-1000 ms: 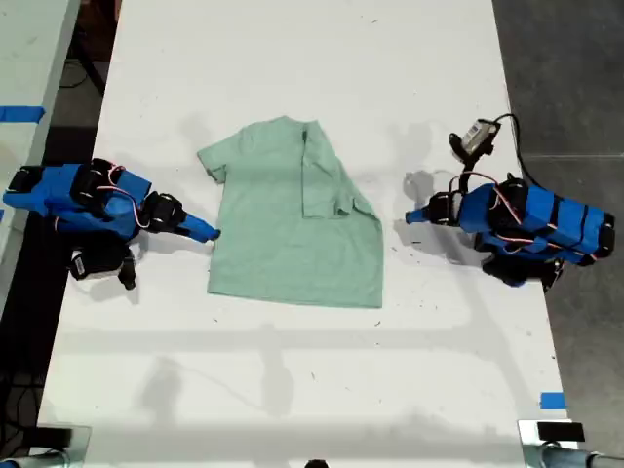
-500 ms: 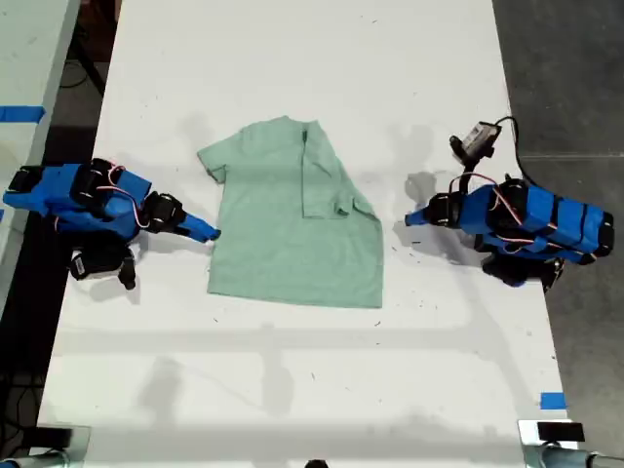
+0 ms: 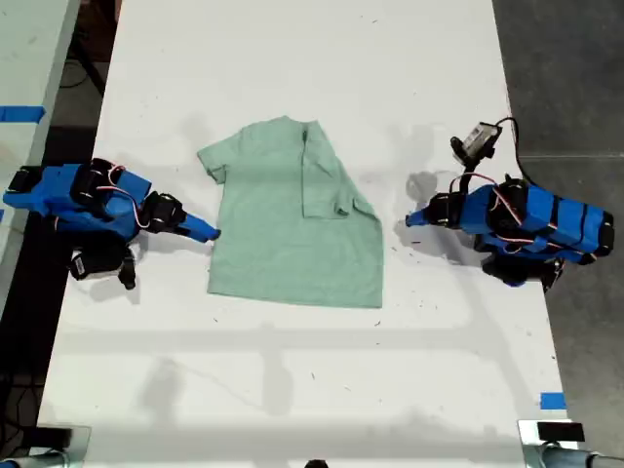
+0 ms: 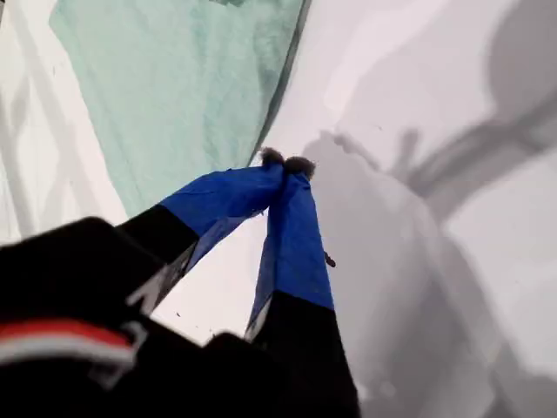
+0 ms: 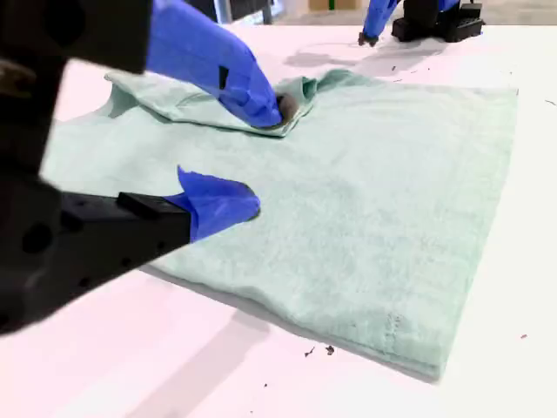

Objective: Fold t shirt

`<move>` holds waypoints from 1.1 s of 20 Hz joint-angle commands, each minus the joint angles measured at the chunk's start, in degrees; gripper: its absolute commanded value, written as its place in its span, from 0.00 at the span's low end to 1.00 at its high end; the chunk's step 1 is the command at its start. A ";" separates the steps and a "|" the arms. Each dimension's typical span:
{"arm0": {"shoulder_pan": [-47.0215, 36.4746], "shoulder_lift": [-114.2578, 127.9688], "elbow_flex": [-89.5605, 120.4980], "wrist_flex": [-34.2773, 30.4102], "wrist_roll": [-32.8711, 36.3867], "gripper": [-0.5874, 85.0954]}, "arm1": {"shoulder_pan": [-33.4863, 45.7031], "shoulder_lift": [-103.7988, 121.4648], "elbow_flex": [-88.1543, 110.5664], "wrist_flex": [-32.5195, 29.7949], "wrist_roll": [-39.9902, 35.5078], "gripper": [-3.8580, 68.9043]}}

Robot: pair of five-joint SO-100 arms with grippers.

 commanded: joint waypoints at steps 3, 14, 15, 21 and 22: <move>-0.62 0.44 0.35 0.09 0.26 0.16 | -0.09 0.88 2.99 0.26 0.44 0.04; -0.62 0.44 0.35 0.09 0.44 0.16 | -0.26 0.88 2.99 0.35 0.79 0.04; -0.79 0.44 0.26 0.44 -2.11 0.16 | -0.26 0.88 2.99 0.35 0.79 0.04; -7.47 0.44 0.09 1.14 -6.94 0.18 | -0.18 0.88 2.99 0.44 0.79 0.04; -9.05 0.44 0.09 1.14 -6.94 0.19 | -0.18 0.88 2.99 0.44 0.79 0.04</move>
